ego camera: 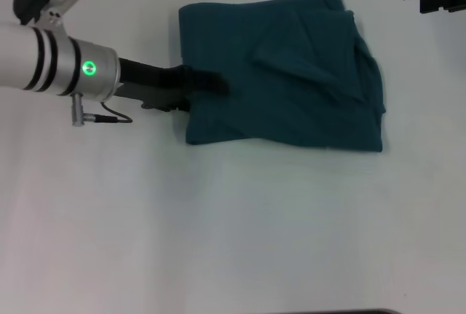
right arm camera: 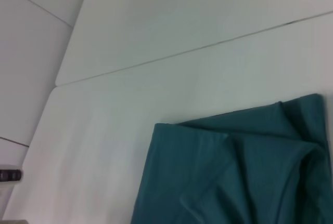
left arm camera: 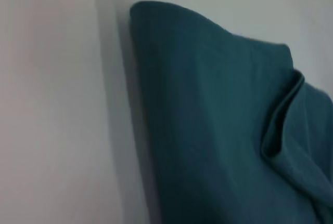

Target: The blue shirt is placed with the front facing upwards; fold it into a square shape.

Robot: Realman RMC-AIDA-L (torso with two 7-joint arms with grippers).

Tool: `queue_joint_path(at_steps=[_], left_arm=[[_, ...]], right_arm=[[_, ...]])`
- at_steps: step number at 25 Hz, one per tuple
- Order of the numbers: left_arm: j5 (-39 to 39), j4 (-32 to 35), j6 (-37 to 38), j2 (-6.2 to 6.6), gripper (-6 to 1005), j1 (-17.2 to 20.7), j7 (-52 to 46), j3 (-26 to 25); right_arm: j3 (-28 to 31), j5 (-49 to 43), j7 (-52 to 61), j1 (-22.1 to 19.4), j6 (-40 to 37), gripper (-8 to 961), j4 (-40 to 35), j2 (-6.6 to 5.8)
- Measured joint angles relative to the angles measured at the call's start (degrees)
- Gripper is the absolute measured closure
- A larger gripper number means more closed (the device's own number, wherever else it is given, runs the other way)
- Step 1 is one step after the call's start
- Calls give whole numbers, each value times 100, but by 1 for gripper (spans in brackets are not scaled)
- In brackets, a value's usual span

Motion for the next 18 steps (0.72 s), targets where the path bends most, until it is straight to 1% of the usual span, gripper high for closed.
queue_joint_path(at_steps=[2,7,12,18], left_arm=[[70,-67,-37,-26,53,-53,-47,112],[111,-84,-47,-51,55,-110,-71,146],[122,-82,-49,-83,215,-193,-77,153],[92,-170,180,-90,481,-169,-20,151]], right_arm=[[0,8,-6,0,-1,373,0,0],[17,24,-11,-20,-37,374,0,-5],[69,34,-12,-18,-56,375,0,-14],[70,34,-12,-5,-63,376,0,-17]])
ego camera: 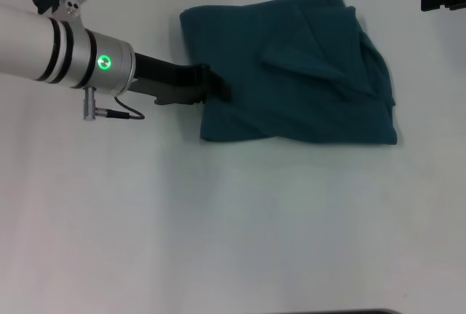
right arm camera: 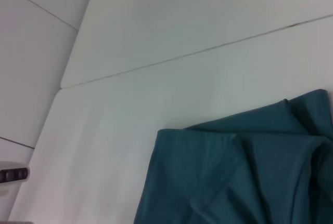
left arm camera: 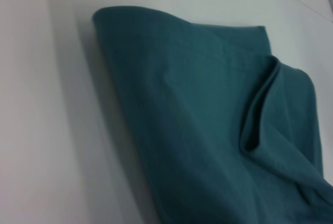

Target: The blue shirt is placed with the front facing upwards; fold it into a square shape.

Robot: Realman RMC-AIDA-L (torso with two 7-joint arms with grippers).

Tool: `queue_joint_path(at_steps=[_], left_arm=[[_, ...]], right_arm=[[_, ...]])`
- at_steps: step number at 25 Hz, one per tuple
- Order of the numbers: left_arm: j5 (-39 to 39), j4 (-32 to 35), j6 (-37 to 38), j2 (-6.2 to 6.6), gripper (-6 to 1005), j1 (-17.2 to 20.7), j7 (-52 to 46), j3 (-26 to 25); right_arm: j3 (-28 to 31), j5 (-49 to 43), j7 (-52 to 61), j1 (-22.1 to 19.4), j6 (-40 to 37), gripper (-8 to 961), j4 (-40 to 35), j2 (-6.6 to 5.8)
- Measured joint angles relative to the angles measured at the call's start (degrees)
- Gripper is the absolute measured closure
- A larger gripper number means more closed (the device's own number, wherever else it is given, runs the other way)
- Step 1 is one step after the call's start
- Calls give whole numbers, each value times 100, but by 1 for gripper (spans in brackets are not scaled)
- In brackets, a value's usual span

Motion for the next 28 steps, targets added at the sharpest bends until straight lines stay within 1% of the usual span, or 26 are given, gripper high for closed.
queue_joint_path(at_steps=[3,5,8,10,13,16,17,18,19,20,23,25,28], left_arm=[[-11,-198,312,-19,599,101,68,-28],[-21,-409,600,-60,678,215,113,-61],[-42,-751,1065,-107,761,438,148,-147],[-90,-877,1367,-107,816,593,157,-184],[-161,-1088,1904,-90,848,913,170,-246],[-171,-1267,2310,-53,847,1243,172,-375],[-170,-1297,2399,-33,847,1324,173,-427],[-170,-1297,2399,-33,847,1324,173,-427],[-151,-1331,2451,84,847,1522,173,-585],[-145,-1325,2440,103,847,1544,173,-602],[-124,-1234,2326,258,846,1622,176,-714],[-113,-1201,2303,305,847,1639,184,-737],[-104,-1176,2301,331,849,1652,200,-740]], right_arm=[[0,0,0,-8,-1,377,0,0],[0,-1,0,-16,0,377,0,0],[0,-5,1,-18,7,378,0,0],[0,-9,3,-17,12,378,0,0],[0,-24,6,-17,25,379,0,0],[0,-31,8,-15,43,379,15,5],[-1,-31,7,-15,53,379,21,6],[-1,-31,5,-15,60,380,23,6],[-4,-31,3,-15,68,380,23,7],[-11,-31,1,-14,69,380,24,10],[-37,-30,0,-5,75,381,24,17],[-54,-31,0,11,79,381,26,26],[-62,-30,0,26,82,382,31,35]])
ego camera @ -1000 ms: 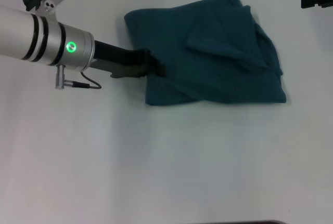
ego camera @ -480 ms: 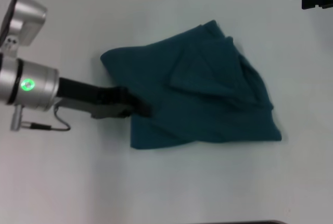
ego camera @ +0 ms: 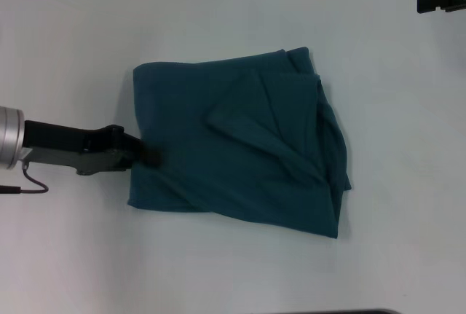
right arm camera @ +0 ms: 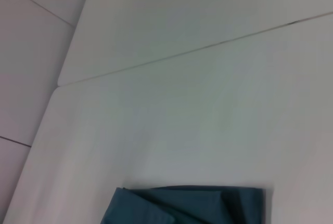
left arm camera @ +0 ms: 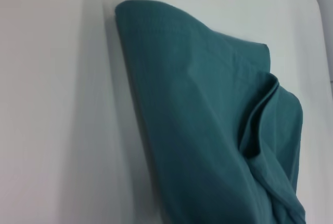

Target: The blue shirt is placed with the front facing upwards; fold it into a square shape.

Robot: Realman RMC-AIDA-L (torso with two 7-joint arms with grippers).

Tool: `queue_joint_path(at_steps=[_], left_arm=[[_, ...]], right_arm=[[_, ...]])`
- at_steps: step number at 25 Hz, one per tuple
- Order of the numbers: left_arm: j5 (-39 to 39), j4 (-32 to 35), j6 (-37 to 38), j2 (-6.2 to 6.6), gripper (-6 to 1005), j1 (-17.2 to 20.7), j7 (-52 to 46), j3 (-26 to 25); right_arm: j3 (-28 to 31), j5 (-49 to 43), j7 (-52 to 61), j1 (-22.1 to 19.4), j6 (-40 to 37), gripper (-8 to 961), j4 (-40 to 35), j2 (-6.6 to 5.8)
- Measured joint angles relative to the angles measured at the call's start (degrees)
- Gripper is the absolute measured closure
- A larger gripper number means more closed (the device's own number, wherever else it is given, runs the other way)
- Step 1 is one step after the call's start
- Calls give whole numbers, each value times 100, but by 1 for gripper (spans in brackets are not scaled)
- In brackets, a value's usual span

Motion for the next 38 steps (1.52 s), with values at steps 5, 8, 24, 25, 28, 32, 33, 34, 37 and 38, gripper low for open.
queue_joint_path(at_steps=[5,8,24,25,28,32,33,34,37,38], left_arm=[[6,360,167,155,849,-99,-28,0],[7,371,240,166,843,-74,-54,-1],[3,-185,507,279,503,306,-92,-734],[-17,-268,546,273,490,348,-67,-885],[-266,-413,800,228,490,453,186,-1562],[-506,-330,1211,205,490,483,453,-2056],[-507,-327,1237,197,490,497,472,-2075],[-516,-316,1253,149,490,545,546,-2151],[-544,-250,1285,114,490,565,669,-2269],[-569,-187,1305,111,490,565,734,-2316]], right_arm=[[0,2,0,13,1,383,7,1],[0,3,0,12,1,383,17,8],[0,3,0,12,-25,386,23,9],[-1,3,0,13,-30,387,24,10],[-94,2,-1,16,-99,387,31,29],[-358,2,-24,17,-199,388,40,113],[-398,3,-47,14,-213,388,42,144],[-429,4,-75,10,-222,388,44,174],[-494,4,-188,-1,-241,389,108,251],[-524,4,-234,-2,-242,389,165,268]])
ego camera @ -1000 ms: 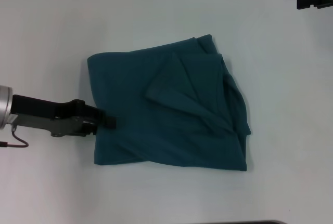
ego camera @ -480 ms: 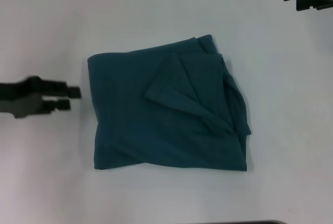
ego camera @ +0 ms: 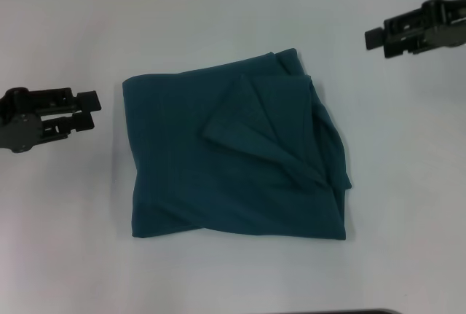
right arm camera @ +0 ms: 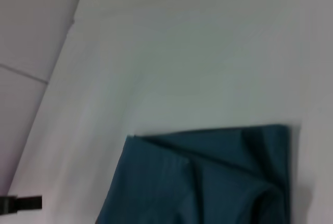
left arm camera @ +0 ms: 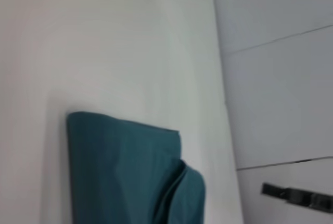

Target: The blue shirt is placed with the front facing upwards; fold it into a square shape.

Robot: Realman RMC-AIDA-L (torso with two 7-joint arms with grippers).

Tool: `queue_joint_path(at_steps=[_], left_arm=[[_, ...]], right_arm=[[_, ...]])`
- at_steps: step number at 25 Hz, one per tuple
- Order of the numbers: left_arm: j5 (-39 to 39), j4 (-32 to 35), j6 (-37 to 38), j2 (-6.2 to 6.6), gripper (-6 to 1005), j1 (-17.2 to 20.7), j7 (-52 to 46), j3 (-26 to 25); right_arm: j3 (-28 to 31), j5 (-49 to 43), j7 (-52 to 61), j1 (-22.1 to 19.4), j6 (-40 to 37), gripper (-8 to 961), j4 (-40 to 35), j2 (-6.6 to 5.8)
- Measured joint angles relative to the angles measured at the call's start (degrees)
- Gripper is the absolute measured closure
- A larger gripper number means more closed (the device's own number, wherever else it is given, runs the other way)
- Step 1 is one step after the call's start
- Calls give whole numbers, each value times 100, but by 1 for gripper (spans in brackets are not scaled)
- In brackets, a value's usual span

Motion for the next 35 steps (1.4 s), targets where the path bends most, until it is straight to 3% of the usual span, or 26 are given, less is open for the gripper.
queue_joint_path(at_steps=[6,10,20,35], left_arm=[[-233,449,7,63,490,-43,267,-68],[-298,459,-27,67,490,-51,270,-73],[-524,468,-111,56,491,-43,321,-89],[-529,567,-271,34,491,-60,353,-91]], right_arm=[[-259,-2,-81,40,148,390,380,86],[-463,-9,27,94,392,391,529,223],[-773,-169,315,431,1121,393,1227,400],[-957,-354,435,616,1996,396,1312,740]])
